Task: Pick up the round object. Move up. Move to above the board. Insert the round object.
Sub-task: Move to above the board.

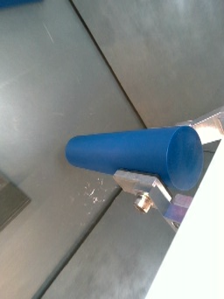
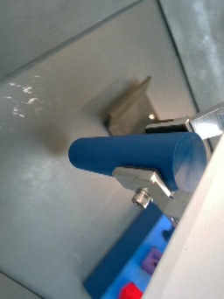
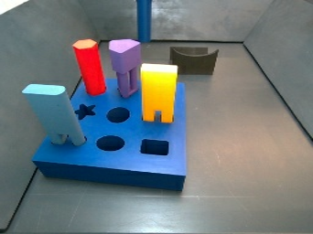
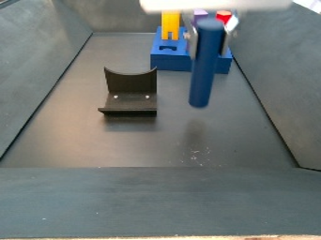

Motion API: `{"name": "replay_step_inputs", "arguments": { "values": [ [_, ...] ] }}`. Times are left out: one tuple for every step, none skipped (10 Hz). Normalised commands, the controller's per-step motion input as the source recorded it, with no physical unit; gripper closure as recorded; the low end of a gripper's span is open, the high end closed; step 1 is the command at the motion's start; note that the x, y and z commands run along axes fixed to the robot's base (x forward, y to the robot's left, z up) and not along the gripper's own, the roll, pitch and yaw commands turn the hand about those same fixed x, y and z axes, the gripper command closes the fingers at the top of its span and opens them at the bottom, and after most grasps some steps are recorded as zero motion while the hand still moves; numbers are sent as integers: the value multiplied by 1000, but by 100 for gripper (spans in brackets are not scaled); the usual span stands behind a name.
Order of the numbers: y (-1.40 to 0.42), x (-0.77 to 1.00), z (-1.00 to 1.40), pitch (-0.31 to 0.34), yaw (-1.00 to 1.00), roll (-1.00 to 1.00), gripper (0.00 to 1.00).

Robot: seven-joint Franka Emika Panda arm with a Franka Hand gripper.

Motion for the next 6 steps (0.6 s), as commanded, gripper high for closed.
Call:
{"name": "replay_step_inputs", "arguments": {
  "values": [
    [-228, 226, 1000, 119, 26, 89, 100],
    [-209, 209, 1000, 119, 25, 95, 100],
    [-184, 186, 1000, 116, 26, 100, 100],
    [-160, 167, 1000, 113, 24, 97, 100],
    [-135, 142, 1000, 109, 24, 95, 100],
    [-108, 115, 938, 108, 25, 94, 100]
  ]
}}
